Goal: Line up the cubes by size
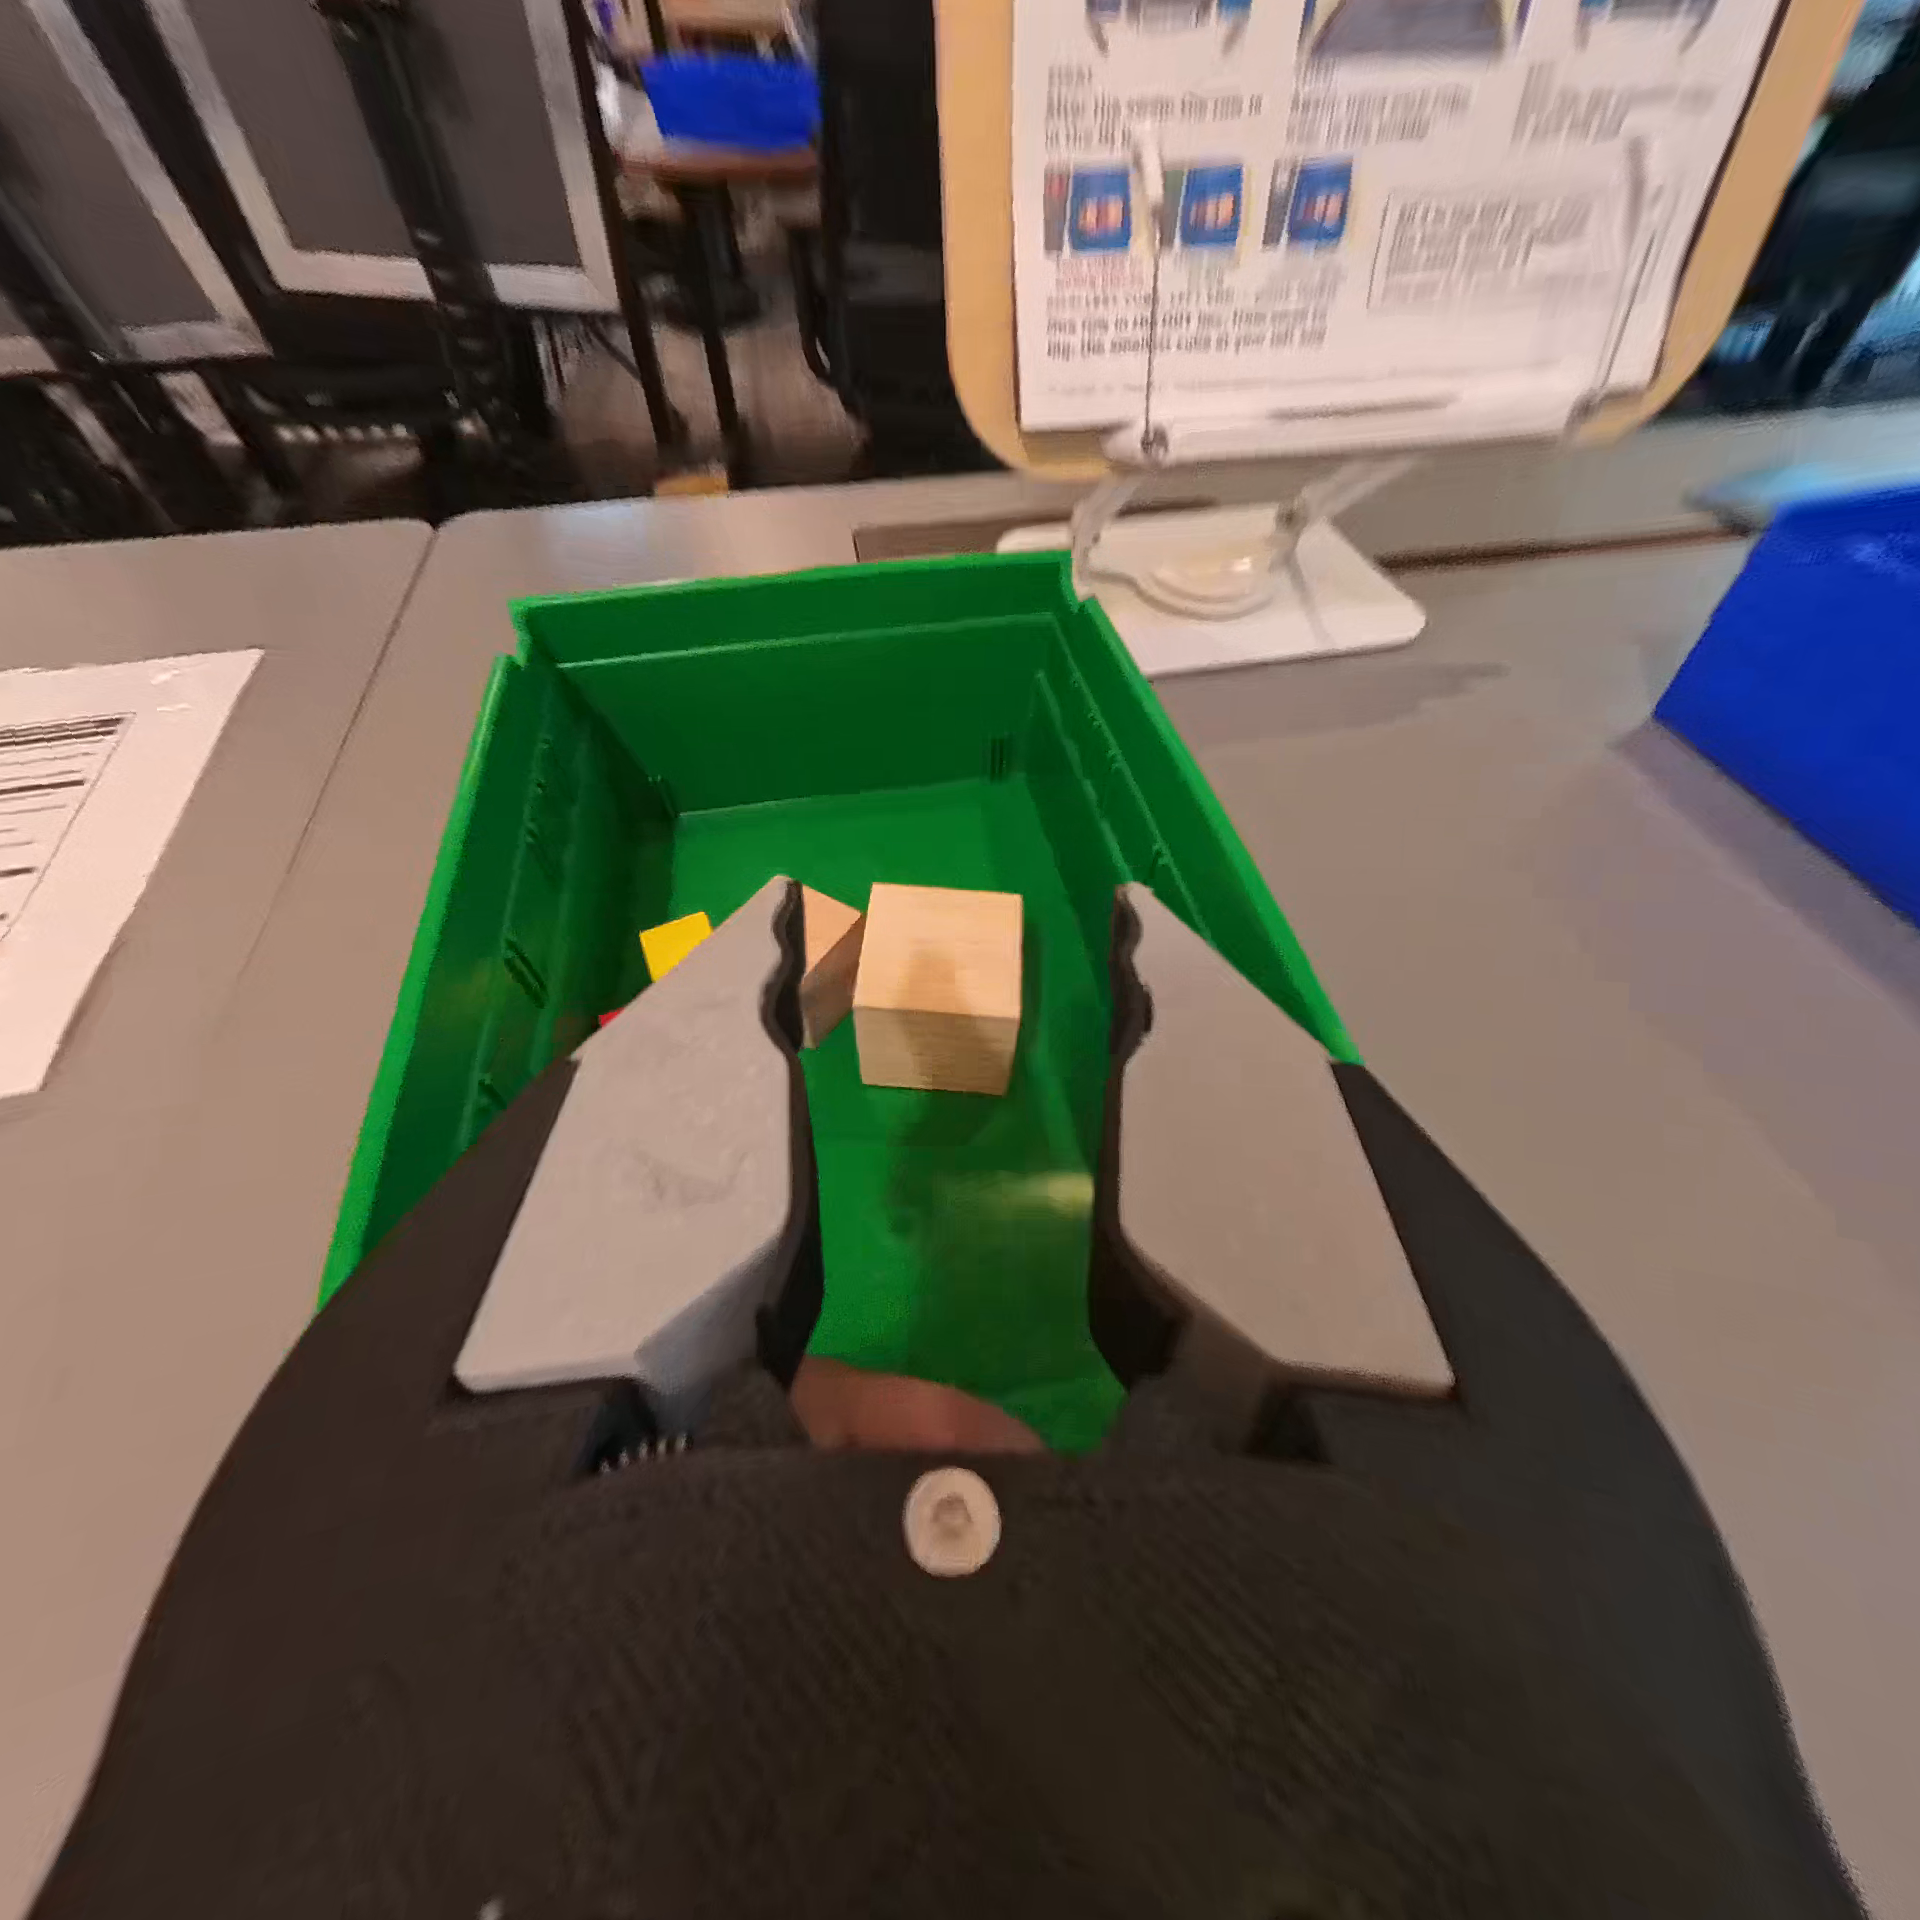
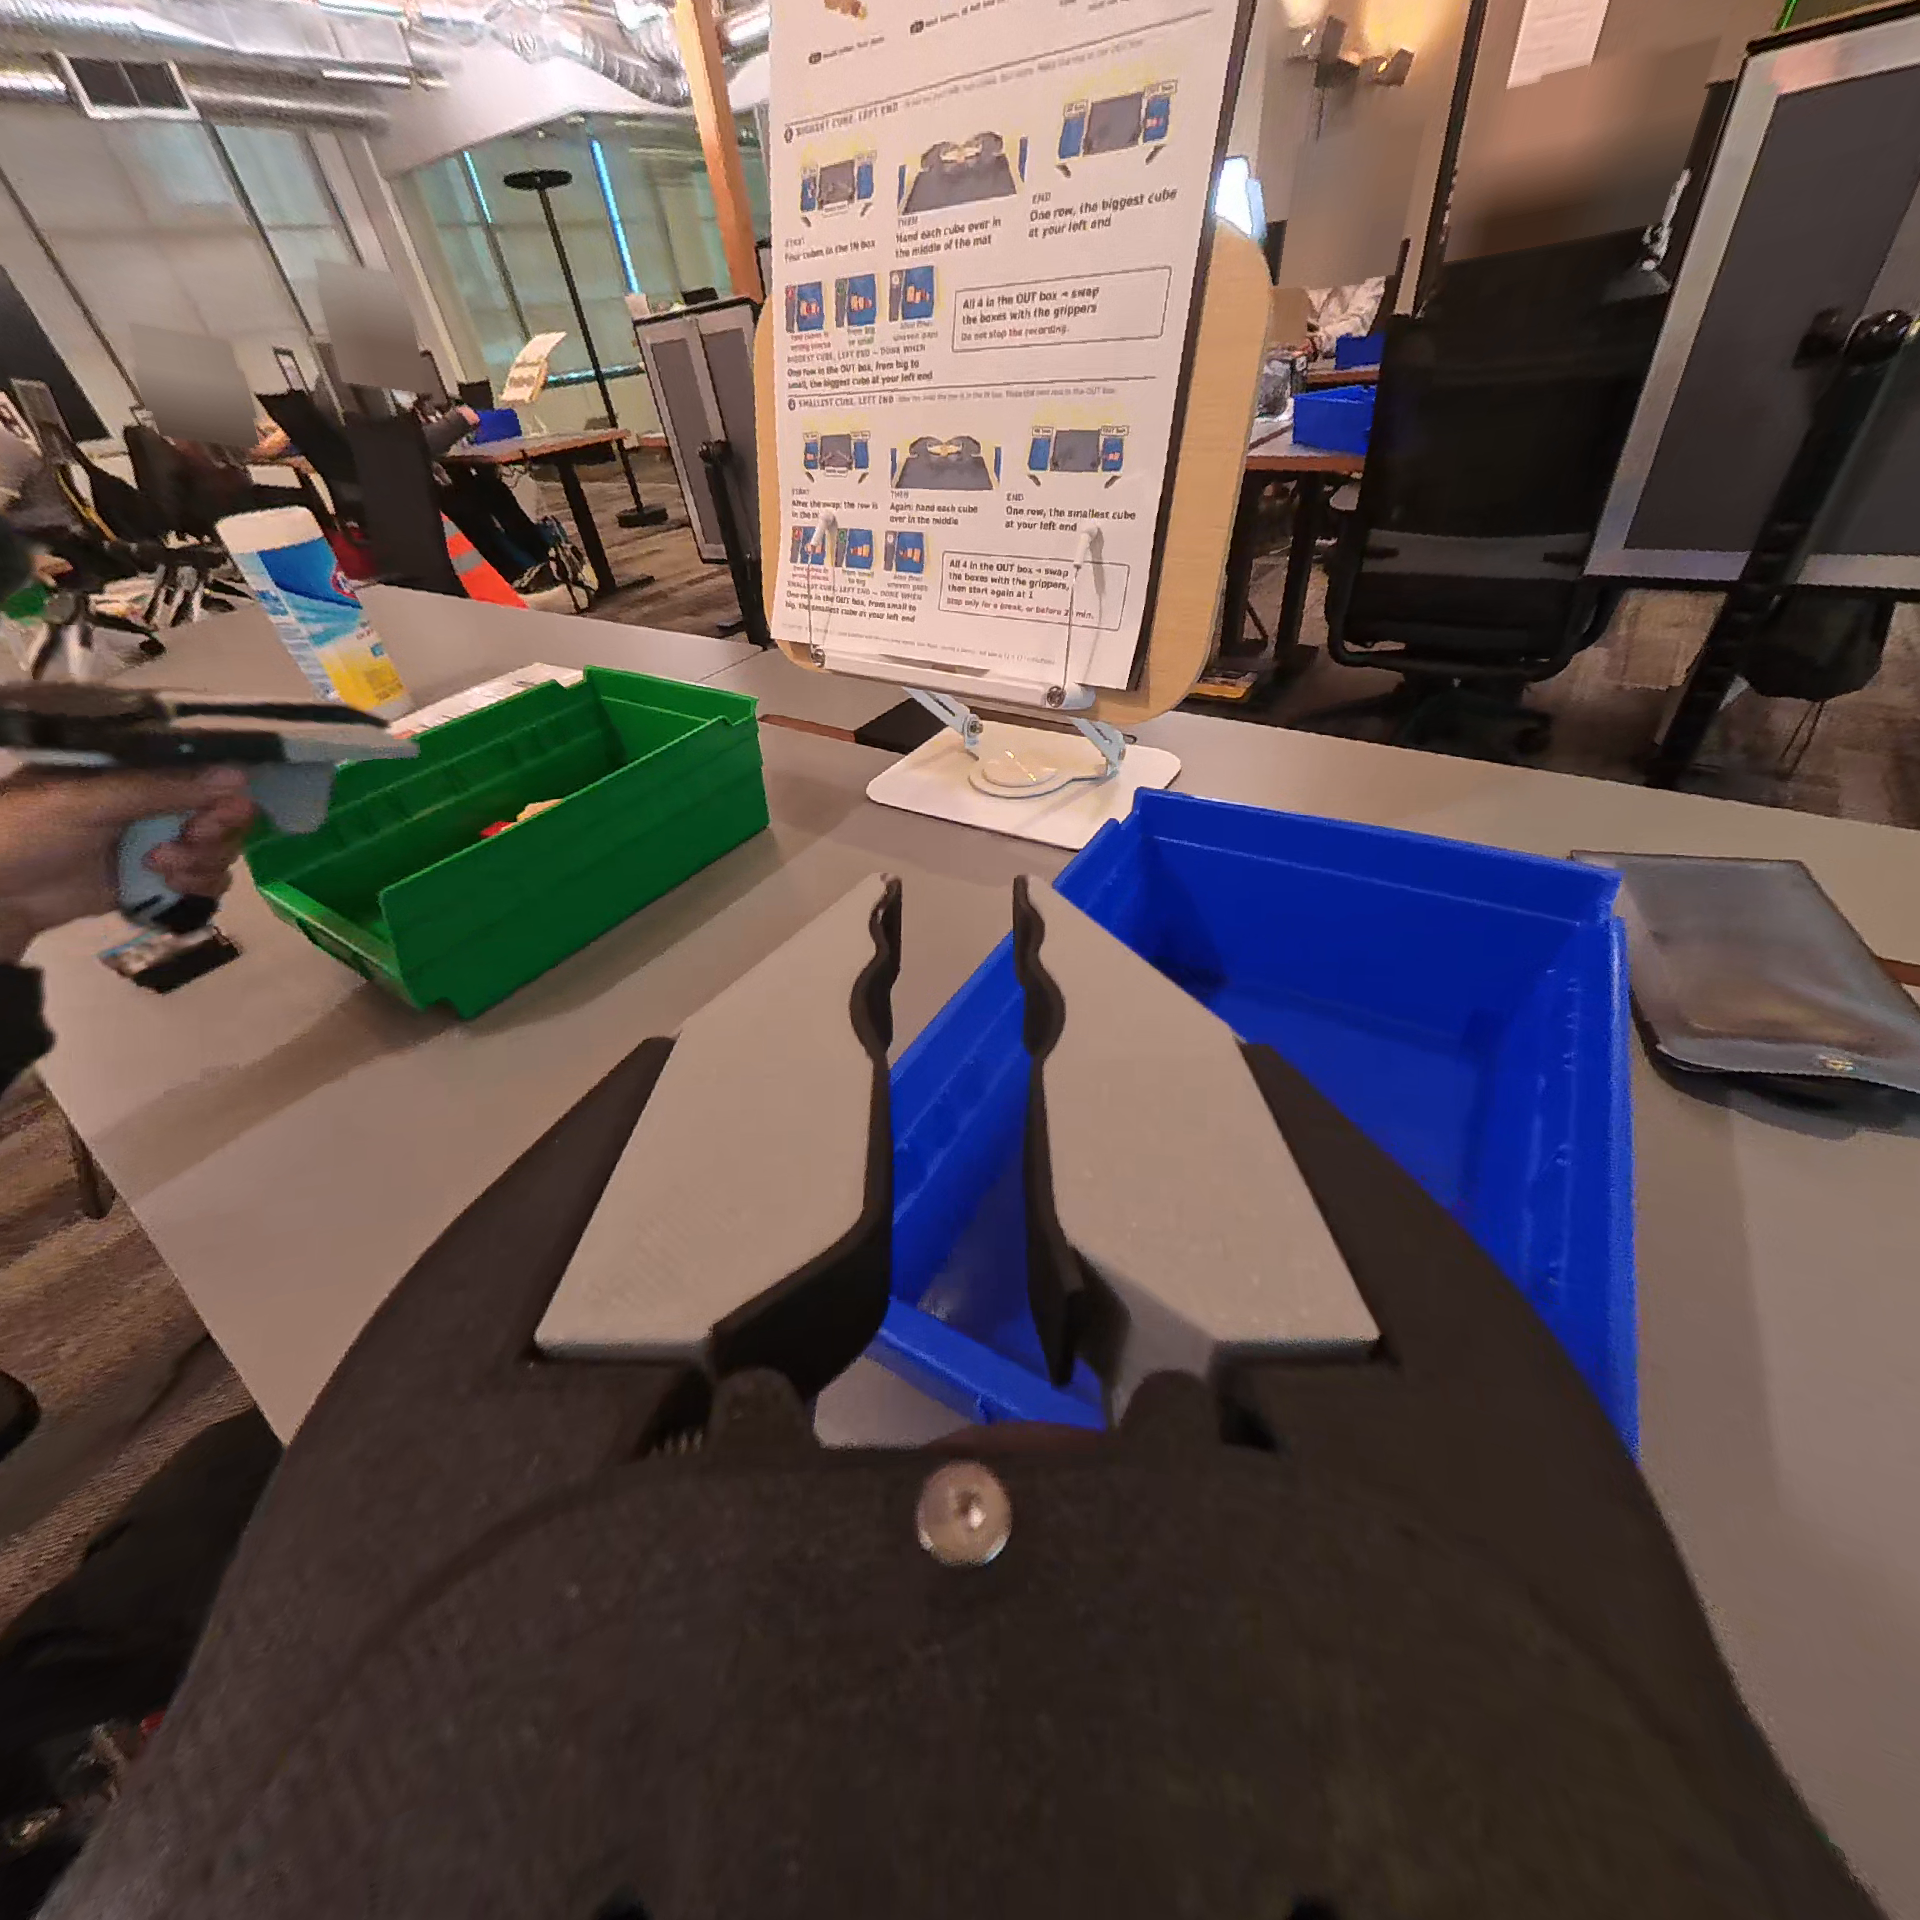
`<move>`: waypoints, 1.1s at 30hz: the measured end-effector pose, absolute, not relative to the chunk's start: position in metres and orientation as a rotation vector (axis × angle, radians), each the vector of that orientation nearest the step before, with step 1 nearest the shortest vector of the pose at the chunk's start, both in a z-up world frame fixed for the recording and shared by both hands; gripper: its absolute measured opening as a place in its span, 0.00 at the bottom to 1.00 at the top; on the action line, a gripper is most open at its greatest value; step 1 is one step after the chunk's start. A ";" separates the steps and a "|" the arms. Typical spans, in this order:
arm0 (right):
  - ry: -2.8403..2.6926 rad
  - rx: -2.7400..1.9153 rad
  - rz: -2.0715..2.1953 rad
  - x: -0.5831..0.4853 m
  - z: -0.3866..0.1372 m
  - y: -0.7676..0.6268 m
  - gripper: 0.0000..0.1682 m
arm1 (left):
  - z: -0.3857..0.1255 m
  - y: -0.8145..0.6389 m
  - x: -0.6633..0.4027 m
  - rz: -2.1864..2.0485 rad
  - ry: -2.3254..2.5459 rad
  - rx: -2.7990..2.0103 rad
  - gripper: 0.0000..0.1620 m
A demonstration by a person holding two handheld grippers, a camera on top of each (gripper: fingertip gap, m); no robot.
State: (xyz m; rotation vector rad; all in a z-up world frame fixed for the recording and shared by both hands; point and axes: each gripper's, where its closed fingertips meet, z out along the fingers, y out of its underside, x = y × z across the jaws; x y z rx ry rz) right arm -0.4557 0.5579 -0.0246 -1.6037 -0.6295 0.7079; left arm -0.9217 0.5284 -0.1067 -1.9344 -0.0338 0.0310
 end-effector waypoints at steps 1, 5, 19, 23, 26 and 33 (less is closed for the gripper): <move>-0.639 -1.611 0.707 -0.457 -0.026 0.557 0.12 | -0.111 0.538 -0.924 0.051 -0.006 -1.988 0.36; -0.672 -1.605 0.664 -0.464 -0.028 0.555 0.12 | -0.147 0.564 -0.918 0.006 0.115 -2.237 0.37; -0.715 -1.614 0.636 -0.471 -0.033 0.554 0.12 | -0.223 0.581 -0.931 0.190 0.084 -2.492 0.36; -0.709 -1.605 0.643 -0.470 -0.030 0.552 0.12 | -0.224 0.582 -0.930 0.218 0.079 -2.497 0.37; -0.710 -1.601 0.639 -0.470 -0.029 0.552 0.12 | -0.225 0.581 -0.929 0.237 0.098 -2.501 0.38; -0.706 -1.600 0.643 -0.467 -0.028 0.552 0.11 | -0.223 0.581 -0.930 0.205 0.054 -2.487 0.38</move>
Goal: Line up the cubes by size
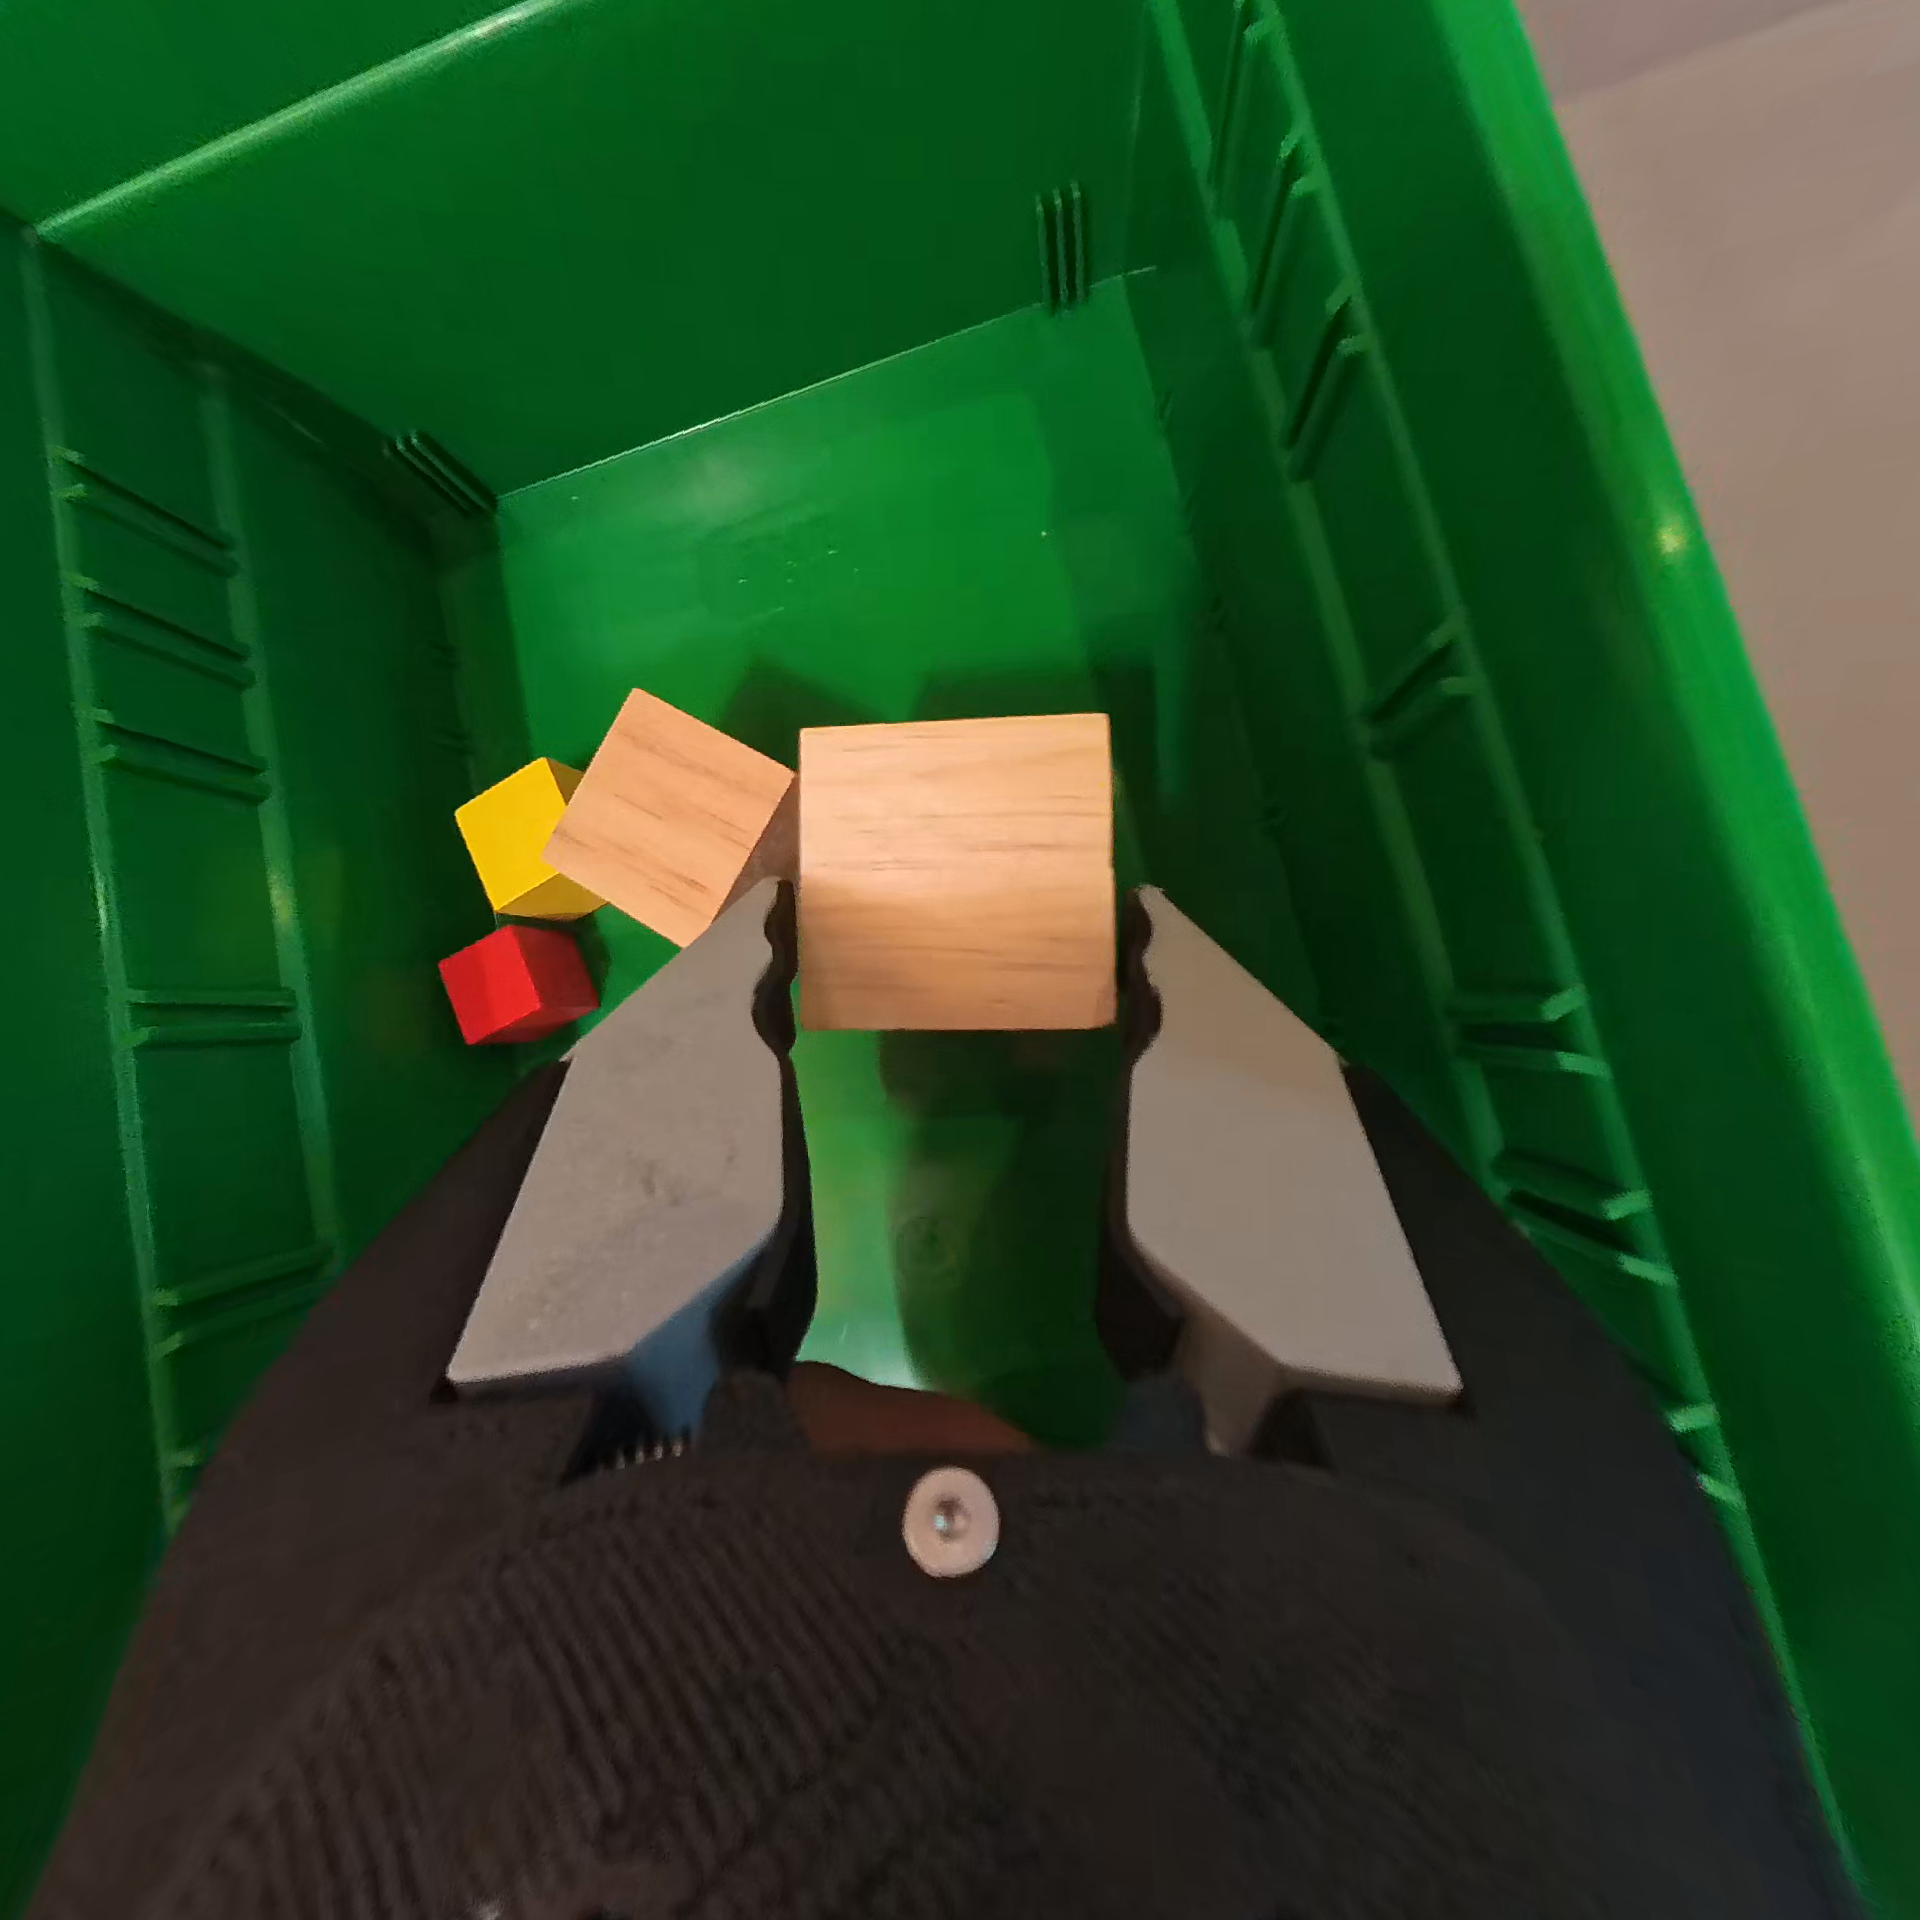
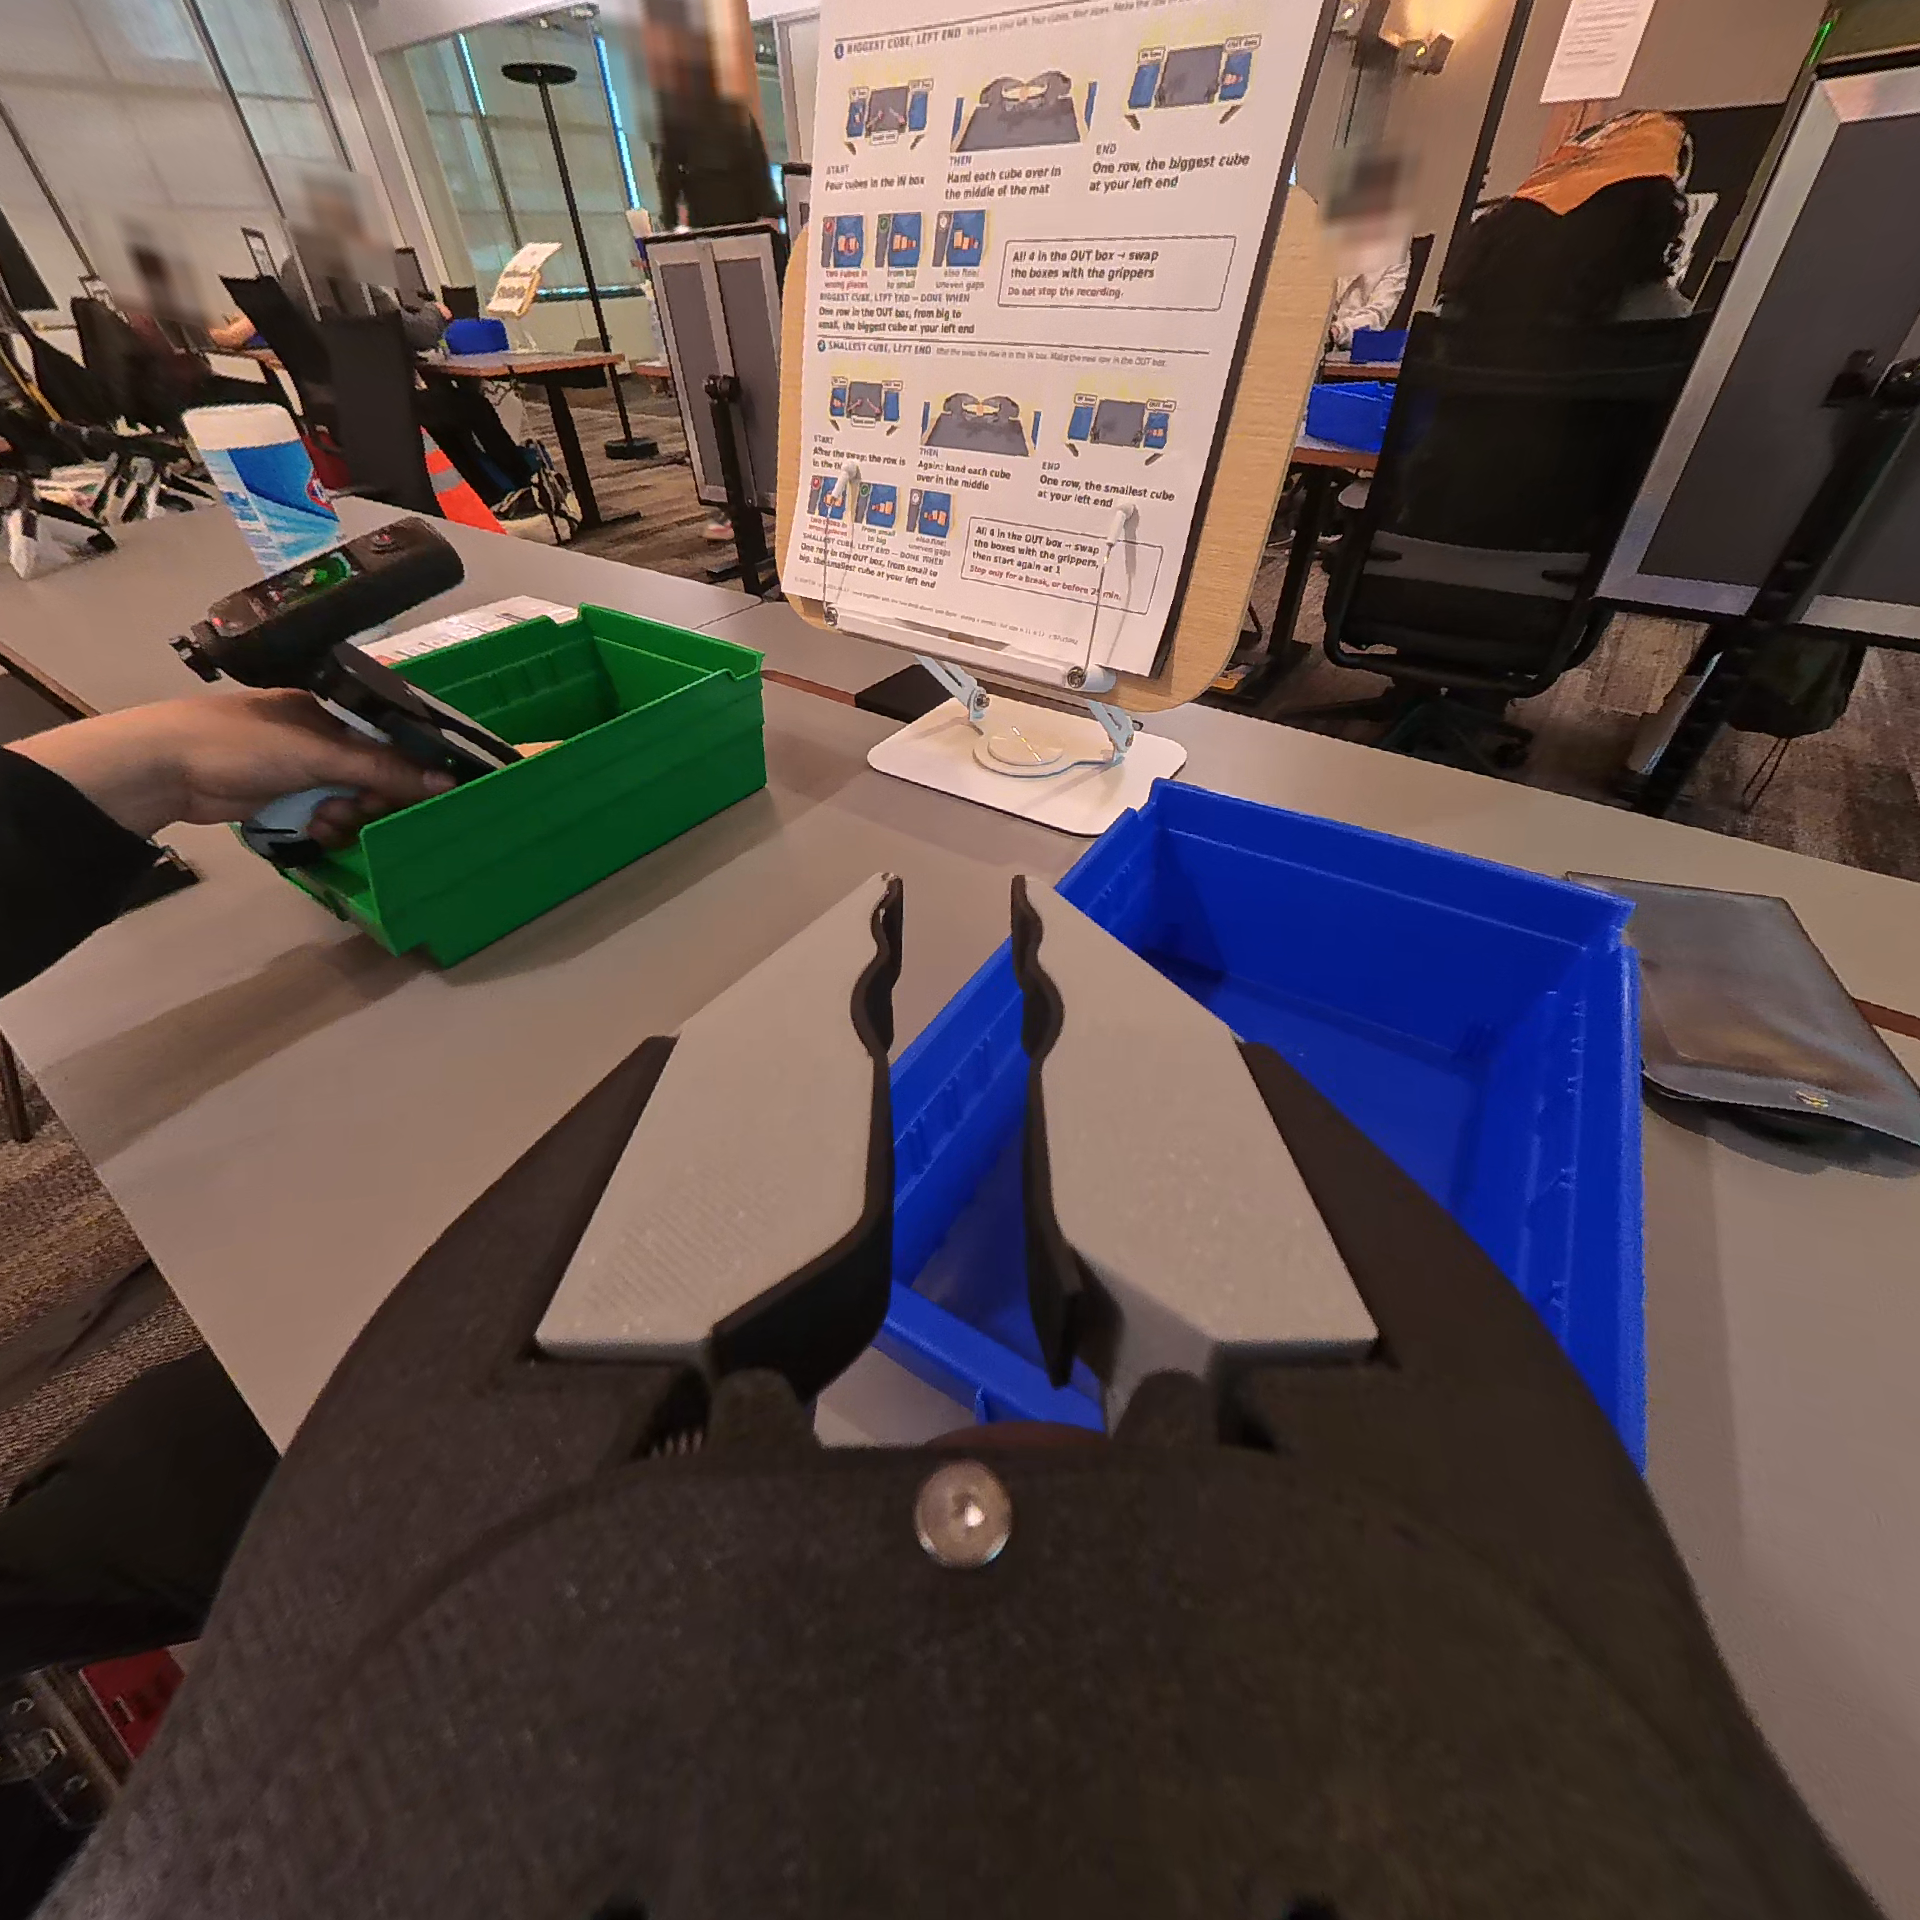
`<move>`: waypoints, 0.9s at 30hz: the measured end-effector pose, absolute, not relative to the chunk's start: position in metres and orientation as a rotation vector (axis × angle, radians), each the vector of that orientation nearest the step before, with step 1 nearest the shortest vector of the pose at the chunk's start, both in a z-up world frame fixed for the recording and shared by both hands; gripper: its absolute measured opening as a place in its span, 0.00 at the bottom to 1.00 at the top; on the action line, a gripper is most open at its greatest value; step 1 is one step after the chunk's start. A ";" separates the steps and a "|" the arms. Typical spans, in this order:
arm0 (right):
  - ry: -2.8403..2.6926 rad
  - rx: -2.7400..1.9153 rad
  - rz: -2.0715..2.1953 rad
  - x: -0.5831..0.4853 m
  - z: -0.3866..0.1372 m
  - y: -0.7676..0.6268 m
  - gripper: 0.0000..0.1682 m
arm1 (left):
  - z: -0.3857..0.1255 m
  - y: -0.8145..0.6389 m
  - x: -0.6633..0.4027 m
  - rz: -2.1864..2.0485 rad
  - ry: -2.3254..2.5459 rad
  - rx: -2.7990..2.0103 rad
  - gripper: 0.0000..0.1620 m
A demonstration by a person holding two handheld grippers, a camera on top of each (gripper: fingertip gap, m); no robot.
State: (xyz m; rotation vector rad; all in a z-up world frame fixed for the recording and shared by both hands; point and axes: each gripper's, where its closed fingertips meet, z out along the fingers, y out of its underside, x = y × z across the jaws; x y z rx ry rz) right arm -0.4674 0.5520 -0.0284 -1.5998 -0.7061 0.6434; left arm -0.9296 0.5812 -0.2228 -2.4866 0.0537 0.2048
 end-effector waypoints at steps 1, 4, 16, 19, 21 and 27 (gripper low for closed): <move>-0.705 -1.600 0.643 -0.468 -0.029 0.551 0.11 | -0.223 0.581 -0.930 0.201 0.051 -2.489 0.37; -0.709 -1.602 0.643 -0.469 -0.030 0.551 0.11 | -0.226 0.580 -0.930 0.207 0.066 -2.507 0.37; -0.712 -1.600 0.651 -0.469 -0.032 0.549 0.11 | -0.224 0.581 -0.942 0.286 0.159 -2.486 0.37; -0.715 -1.603 0.656 -0.472 -0.031 0.549 0.11 | -0.204 0.581 -0.946 0.315 0.180 -2.373 0.37; -0.722 -1.610 0.661 -0.475 -0.034 0.549 0.11 | -0.186 0.578 -0.947 0.310 0.184 -2.289 0.37; -0.759 -1.635 0.723 -0.492 -0.044 0.548 0.13 | -0.133 0.564 -0.943 0.188 0.139 -2.042 0.37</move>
